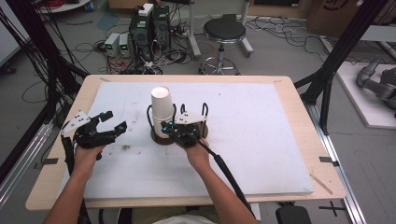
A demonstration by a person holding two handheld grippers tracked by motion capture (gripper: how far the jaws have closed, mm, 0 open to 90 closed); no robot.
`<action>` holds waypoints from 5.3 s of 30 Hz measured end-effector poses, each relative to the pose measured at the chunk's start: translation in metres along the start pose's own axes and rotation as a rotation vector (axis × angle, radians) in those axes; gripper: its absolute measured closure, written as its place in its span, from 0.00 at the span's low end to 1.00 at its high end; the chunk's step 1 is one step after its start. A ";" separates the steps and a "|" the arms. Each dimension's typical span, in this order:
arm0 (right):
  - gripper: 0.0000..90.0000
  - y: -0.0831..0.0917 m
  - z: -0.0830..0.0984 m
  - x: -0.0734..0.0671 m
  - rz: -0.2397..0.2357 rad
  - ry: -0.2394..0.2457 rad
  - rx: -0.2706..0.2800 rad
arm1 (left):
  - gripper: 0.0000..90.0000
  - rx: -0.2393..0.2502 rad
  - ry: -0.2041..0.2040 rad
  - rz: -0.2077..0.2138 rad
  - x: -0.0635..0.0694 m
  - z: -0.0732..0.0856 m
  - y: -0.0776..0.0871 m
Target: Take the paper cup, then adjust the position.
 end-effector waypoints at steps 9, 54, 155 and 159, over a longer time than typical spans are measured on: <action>1.00 0.000 -0.003 -0.003 0.022 -0.033 -0.006 | 0.20 0.020 -0.014 0.014 0.004 -0.008 -0.002; 1.00 -0.001 -0.004 -0.001 0.008 -0.060 -0.006 | 0.19 -0.088 -0.199 0.209 0.057 -0.106 -0.085; 0.24 0.156 0.058 0.087 -0.043 0.160 -0.001 | 0.37 -0.092 -0.266 0.447 0.164 -0.091 -0.089; 0.24 0.155 0.057 0.080 -0.063 0.156 0.039 | 0.37 -0.080 -0.244 0.457 0.164 -0.088 -0.091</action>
Point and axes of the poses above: each handheld gripper's, and its own axes: y roughly backward along the jaws, z roughly out of its underside, x roughly to its right, the point moved 6 cm from there along -y, roughly forward along the jaws, and after that the axes turned 11 degrees about -x, right-handed, at the moved point
